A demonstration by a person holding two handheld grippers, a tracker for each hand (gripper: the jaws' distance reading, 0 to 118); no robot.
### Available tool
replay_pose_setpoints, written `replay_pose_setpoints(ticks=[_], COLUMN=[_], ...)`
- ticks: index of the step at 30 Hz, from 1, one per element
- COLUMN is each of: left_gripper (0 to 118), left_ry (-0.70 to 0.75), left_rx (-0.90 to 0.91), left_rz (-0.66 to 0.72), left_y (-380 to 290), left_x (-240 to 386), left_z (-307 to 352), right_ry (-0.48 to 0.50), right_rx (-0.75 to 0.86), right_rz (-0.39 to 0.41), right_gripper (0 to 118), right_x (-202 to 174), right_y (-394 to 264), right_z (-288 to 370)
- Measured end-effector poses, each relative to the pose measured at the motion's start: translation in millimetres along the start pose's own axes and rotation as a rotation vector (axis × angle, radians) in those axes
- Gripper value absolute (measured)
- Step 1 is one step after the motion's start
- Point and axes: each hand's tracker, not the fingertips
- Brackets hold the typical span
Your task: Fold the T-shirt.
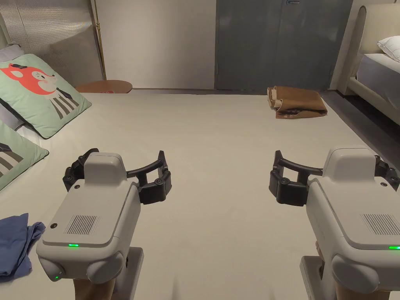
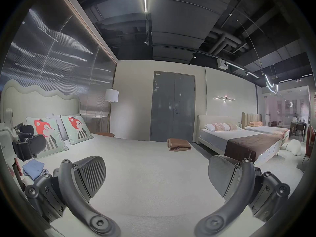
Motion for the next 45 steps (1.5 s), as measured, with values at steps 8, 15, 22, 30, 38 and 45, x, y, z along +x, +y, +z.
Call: replay_pose_setpoints(ticks=[8, 15, 22, 30, 38, 45], left_gripper=[109, 109, 109, 109, 109, 109], left_ry=[-0.009, -0.01, -0.005, -0.004, -0.006, -0.005], left_rx=[0.002, 0.0, -0.004, -0.005, -0.009, -0.008], left_rz=[-0.005, -0.004, -0.003, -0.001, 0.004, 0.008], left_y=[0.9, 0.8, 0.3, -0.6, -0.9, 0.1], left_x=[1.7, 1.5, -0.2, -0.8, -1.1, -1.0], left_z=[-0.1, 0.3, 0.3, 0.7, 0.3, 1.1], right_ry=[0.002, 0.004, 0.005, 0.009, 0.01, 0.015], right_rx=[0.0, 0.0, 0.004, 0.003, 0.005, 0.004], right_rz=[0.001, 0.002, 0.0, 0.003, 0.005, 0.006], right_gripper=[118, 118, 118, 118, 118, 118], right_x=[-2.9, -3.0, -2.2, -2.5, -3.9, -4.6], right_y=[-2.3, -2.4, -2.2, -1.3, 3.4, 2.7], right_z=[0.5, 0.5, 0.8, 1.1, 3.3, 2.4])
